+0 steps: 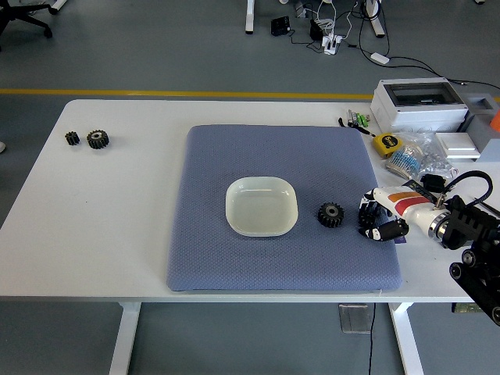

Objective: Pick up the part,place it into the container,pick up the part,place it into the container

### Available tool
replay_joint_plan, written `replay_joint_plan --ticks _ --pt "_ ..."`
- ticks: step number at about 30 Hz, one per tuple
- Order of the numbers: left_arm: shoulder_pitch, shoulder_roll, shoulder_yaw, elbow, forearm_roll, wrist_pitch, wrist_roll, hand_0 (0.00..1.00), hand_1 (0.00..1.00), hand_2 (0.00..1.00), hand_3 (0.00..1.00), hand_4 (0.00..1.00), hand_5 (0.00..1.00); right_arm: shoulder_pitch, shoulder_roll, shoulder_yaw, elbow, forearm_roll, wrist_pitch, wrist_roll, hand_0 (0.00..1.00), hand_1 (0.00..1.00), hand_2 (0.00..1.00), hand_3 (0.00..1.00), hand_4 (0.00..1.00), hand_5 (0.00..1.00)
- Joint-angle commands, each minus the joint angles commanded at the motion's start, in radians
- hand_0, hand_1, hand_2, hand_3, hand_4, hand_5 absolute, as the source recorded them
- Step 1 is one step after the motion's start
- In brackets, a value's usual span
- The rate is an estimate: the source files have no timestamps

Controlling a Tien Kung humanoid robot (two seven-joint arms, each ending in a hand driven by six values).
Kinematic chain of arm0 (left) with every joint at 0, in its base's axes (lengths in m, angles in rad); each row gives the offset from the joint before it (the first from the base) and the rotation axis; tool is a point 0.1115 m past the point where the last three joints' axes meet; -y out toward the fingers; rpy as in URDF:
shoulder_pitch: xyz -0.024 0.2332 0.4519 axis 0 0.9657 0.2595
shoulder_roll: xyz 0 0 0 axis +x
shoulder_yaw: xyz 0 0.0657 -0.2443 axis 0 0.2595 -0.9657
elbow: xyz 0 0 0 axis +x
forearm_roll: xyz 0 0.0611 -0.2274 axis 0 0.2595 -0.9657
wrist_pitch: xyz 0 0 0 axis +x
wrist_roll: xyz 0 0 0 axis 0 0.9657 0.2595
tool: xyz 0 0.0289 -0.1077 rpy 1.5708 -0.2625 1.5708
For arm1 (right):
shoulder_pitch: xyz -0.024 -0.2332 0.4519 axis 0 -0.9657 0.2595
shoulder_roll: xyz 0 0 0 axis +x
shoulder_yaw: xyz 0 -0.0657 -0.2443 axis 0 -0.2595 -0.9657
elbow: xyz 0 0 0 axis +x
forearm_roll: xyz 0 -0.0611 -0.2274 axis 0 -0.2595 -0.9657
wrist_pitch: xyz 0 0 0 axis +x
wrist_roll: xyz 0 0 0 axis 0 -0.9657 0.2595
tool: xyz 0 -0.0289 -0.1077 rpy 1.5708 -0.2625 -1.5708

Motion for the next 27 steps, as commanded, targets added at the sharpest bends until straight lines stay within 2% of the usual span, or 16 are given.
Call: replay_joint_plan --ticks 5,6,11,12,27 --pt "-0.001 -0.002 0.001 0.0 -0.002 0.0 0.0 0.712 0.671 0.666 0.566 0.613 0.546 0.0 0.0 -0.006 0.01 0.03 0.0 0.001 0.147 0.28 0.476 0.514 0.768 0.159" --pt "-0.001 -0.003 0.001 0.0 -0.002 0.0 0.0 0.711 0.672 0.665 0.566 0.613 0.546 0.001 0.0 -0.007 0.011 0.037 0.0 0.002 0.055 0.201 0.427 0.514 0.788 0.168" --pt "-0.003 -0.002 0.002 0.0 -0.003 -0.001 -0.002 0.711 0.672 0.665 0.566 0.613 0.546 0.001 -0.003 -0.011 0.014 0.066 0.0 0.007 0.055 0.201 0.427 0.514 0.788 0.168" --pt "-0.003 -0.002 0.001 0.0 -0.003 -0.001 -0.003 0.711 0.671 0.665 0.566 0.613 0.546 0.001 -0.003 -0.011 0.014 0.071 -0.002 0.008 0.052 0.16 0.336 0.488 0.843 0.123" --pt "0.0 0.001 0.003 0.0 -0.002 -0.001 -0.003 0.712 0.67 0.666 0.566 0.613 0.546 0.0 -0.004 -0.007 0.025 0.086 0.004 0.003 0.068 0.152 0.297 0.467 0.839 0.123"
